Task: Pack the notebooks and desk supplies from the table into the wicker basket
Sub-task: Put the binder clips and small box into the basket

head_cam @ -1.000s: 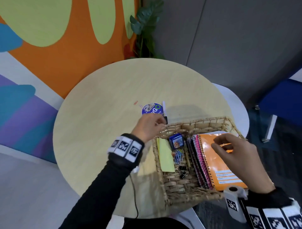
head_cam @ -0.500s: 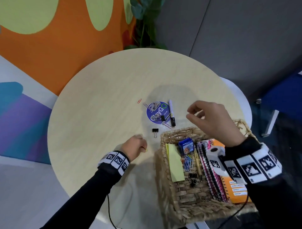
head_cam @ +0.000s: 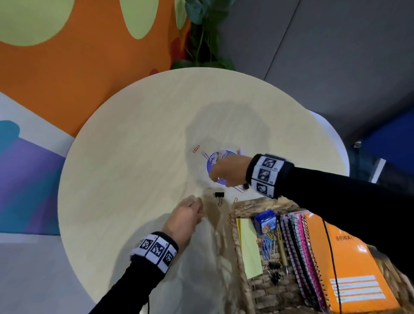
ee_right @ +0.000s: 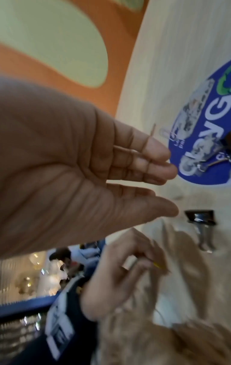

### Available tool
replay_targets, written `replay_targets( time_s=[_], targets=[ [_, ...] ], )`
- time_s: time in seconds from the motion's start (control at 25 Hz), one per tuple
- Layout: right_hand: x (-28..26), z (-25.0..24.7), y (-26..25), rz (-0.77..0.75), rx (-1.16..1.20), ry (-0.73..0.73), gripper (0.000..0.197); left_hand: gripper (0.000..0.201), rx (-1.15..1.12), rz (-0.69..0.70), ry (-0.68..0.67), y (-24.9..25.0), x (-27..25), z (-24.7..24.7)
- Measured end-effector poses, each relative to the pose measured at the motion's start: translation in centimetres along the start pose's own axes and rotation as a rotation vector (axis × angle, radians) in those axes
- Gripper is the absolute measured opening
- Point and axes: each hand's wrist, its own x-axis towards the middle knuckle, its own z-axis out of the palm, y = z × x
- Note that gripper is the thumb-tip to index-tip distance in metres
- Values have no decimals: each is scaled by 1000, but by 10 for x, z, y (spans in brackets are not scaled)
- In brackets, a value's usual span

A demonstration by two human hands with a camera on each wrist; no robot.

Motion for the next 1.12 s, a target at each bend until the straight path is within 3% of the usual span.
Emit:
replay_targets(
  time_s=[0.12, 0.28, 0.48, 0.6, 0.8, 0.84, 0.96, 1.12],
  targets=[
    [24, 9, -10, -152, -216, -151, 41, 13, -69, -75, 70, 1, -6, -10],
    [42, 25, -15, -273, -323, -132, 41, 12, -145, -69, 124, -1, -15, -20],
    [41, 24, -18, -291, -440, -152, 30, 8, -176, -60, 131, 1, -20, -22],
    [17, 11, -16, -172, -352, -95, 31, 7, -183, -65, 138, 11, -21, -19],
    [-88, 15, -12, 117, 88, 203, 17, 3, -169, -90, 221, 36, -16, -15],
    [-111, 28, -17, 147, 135, 196, 16, 0, -182, -97, 238, 43, -15, -16],
    [-152, 80, -47, 190, 242, -17, 14, 10, -202, -45, 278, 68, -14, -26],
    [-147, 138, -70, 273, 203, -213, 20, 19, -155, 102, 241, 104, -18, -38]
  ],
)
